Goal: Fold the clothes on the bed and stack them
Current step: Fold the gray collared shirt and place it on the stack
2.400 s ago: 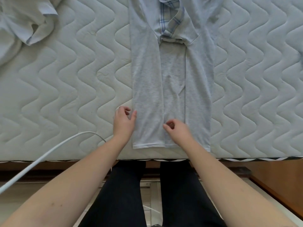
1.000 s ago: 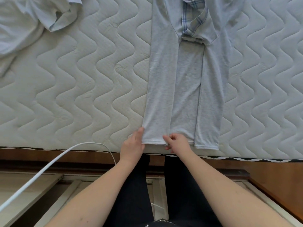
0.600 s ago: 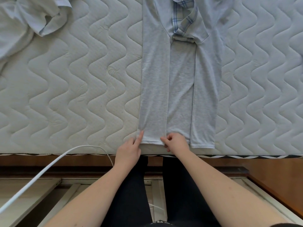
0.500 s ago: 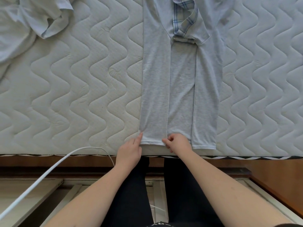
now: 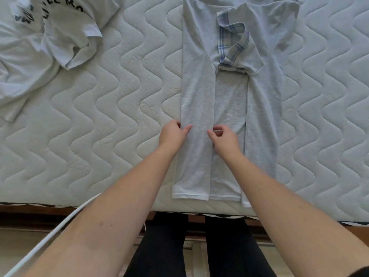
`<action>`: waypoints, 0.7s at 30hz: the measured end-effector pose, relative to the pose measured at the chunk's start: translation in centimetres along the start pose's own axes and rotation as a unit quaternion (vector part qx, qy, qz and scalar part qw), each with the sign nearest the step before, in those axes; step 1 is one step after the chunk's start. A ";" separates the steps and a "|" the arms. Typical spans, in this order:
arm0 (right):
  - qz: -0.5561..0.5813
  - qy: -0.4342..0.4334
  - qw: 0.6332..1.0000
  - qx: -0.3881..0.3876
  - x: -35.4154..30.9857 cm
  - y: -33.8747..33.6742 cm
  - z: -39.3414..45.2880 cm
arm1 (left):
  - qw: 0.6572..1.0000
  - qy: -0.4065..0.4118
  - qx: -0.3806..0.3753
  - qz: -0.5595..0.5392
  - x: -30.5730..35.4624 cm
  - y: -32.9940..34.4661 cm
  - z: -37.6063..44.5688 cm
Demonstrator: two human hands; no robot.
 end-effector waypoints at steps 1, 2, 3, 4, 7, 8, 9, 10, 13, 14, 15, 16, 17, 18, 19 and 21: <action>-0.019 0.008 1.000 -0.001 0.0 0.0 0.8 | 1.000 0.001 -0.007 0.023 0.3 -0.3 0.8; -0.046 0.016 0.999 -0.005 0.0 0.1 1.4 | 0.999 -0.003 -0.014 0.036 0.2 -0.6 1.3; -0.075 0.021 0.997 -0.010 0.1 0.2 1.8 | 0.999 -0.010 -0.022 0.039 0.0 -0.8 1.7; -0.098 0.023 0.995 -0.016 0.3 0.2 2.0 | 0.999 -0.019 -0.032 0.037 -0.4 -0.9 1.9; -0.123 0.027 0.992 -0.034 0.5 0.1 2.2 | 0.996 -0.026 -0.036 0.072 -1.1 -1.4 1.8; -0.116 0.024 0.993 -0.029 0.3 -0.3 2.4 | 0.996 -0.025 -0.019 0.080 -1.0 -1.9 1.9; -0.104 0.020 0.994 -0.017 0.0 -1.0 2.6 | 0.997 -0.023 0.004 0.078 -0.7 -2.5 1.9; -0.092 0.014 0.996 0.001 -0.4 -1.9 2.9 | 0.997 -0.017 0.024 0.067 -0.1 -3.1 2.1; -0.072 -0.016 0.996 0.053 -2.6 -5.2 4.6 | 0.998 0.042 0.054 0.016 3.3 -4.1 3.4; -0.057 -0.030 0.996 0.065 -3.5 -6.2 5.5 | 0.996 0.061 0.064 -0.008 4.9 -4.3 4.0; -0.035 -0.046 0.995 0.077 -4.6 -7.3 6.3 | 0.994 0.078 0.075 -0.031 6.5 -4.6 4.6; -0.011 -0.063 0.994 0.090 -5.8 -8.3 7.2 | 0.991 0.093 0.085 -0.051 8.3 -4.8 5.2; 0.007 -0.081 0.991 0.102 -7.1 -9.3 8.1 | 0.988 0.107 0.091 -0.067 10.2 -5.0 5.9; 0.017 -0.099 0.989 0.111 -8.3 -10.1 9.0 | 0.985 0.119 0.093 -0.079 12.1 -5.0 6.8; 0.017 -0.116 0.986 0.116 -9.5 -10.8 10.0 | 0.983 0.129 0.091 -0.092 14.1 -4.9 7.7; -0.007 -0.145 0.982 0.118 -11.8 -11.6 11.8 | 0.979 0.138 0.077 -0.129 18.0 -4.7 9.5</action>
Point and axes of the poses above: each hand's wrist, its own z-axis towards the middle knuckle, its own y-axis out of the palm, x = y × z, the point moved 9 cm from there along z, towards the middle knuckle, and after that the axes turned 2 degrees about -y, right-handed, at the moved point
